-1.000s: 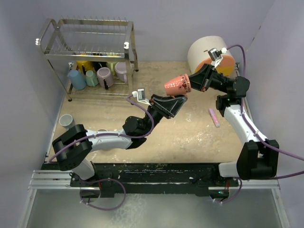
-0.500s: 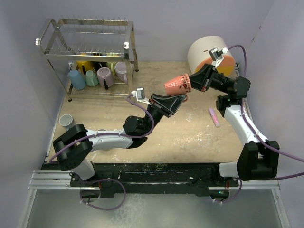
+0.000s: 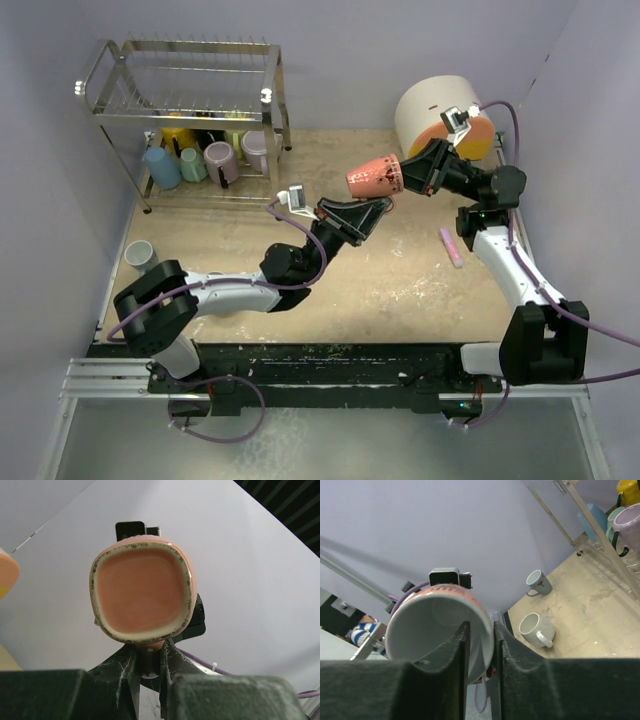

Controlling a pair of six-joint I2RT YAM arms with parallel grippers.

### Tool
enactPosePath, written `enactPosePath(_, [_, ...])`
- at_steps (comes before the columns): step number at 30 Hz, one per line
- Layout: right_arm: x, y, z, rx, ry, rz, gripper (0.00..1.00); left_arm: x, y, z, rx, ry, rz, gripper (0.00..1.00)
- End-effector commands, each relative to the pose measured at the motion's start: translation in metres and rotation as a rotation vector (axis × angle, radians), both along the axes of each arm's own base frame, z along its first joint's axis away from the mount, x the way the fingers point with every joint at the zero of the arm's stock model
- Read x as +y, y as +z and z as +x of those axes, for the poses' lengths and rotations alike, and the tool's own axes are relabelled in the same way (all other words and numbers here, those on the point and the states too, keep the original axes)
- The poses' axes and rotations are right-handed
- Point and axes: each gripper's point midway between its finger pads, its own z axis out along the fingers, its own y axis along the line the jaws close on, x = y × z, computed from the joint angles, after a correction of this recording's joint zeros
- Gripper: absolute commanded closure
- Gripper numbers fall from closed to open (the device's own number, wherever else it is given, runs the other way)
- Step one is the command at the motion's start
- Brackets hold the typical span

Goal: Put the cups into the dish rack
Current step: Pick up the cup at the center of the board.

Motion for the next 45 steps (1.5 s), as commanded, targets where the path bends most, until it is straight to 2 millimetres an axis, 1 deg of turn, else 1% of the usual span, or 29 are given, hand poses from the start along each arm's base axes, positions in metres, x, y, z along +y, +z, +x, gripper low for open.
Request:
enactPosePath(1, [-0.002,0.015,-0.013,-0.125,-0.029,-0.008,0.67,0.027,0.036,-0.008,-0.085,0.008,-0.115,1.00])
enactPosePath(6, [-0.002,0.008,-0.013,-0.146,-0.038,-0.046,0.46,0.038,0.034,-0.009,-0.094,0.001,-0.094,1.00])
enactPosePath(9, [-0.004,0.003,-0.012,-0.164,-0.047,-0.068,0.39,0.044,0.030,-0.009,-0.078,-0.004,-0.060,1.00])
enactPosePath(17, [-0.011,-0.013,-0.004,-0.193,-0.080,-0.130,0.34,0.066,0.001,-0.012,-0.020,-0.002,0.030,1.00])
enactPosePath(19, [-0.013,-0.014,-0.003,-0.202,-0.086,-0.140,0.32,0.072,-0.005,-0.013,-0.008,-0.005,0.044,1.00])
enactPosePath(23, [-0.018,-0.018,-0.001,-0.233,-0.099,-0.170,0.32,0.084,-0.028,-0.011,0.044,0.006,0.111,1.00])
enactPosePath(25, [-0.020,-0.024,0.001,-0.240,-0.105,-0.192,0.32,0.090,-0.039,-0.011,0.071,0.018,0.153,1.00])
enactPosePath(30, [-0.028,-0.047,0.008,-0.253,-0.129,-0.258,0.31,0.112,-0.064,-0.011,0.131,0.088,0.293,1.00])
enactPosePath(35, [-0.038,-0.071,0.017,-0.251,-0.132,-0.300,0.31,0.141,-0.084,-0.008,0.199,0.198,0.458,1.00])
enactPosePath(37, [-0.042,-0.084,0.022,-0.236,-0.126,-0.320,0.31,0.154,-0.094,-0.009,0.222,0.240,0.540,1.00])
enactPosePath(41, [-0.050,-0.114,0.032,-0.215,-0.104,-0.364,0.31,0.175,-0.098,-0.007,0.239,0.326,0.689,1.00])
enactPosePath(45, [-0.056,-0.141,0.038,-0.214,-0.073,-0.412,0.30,0.193,-0.096,-0.002,0.244,0.405,0.814,1.00])
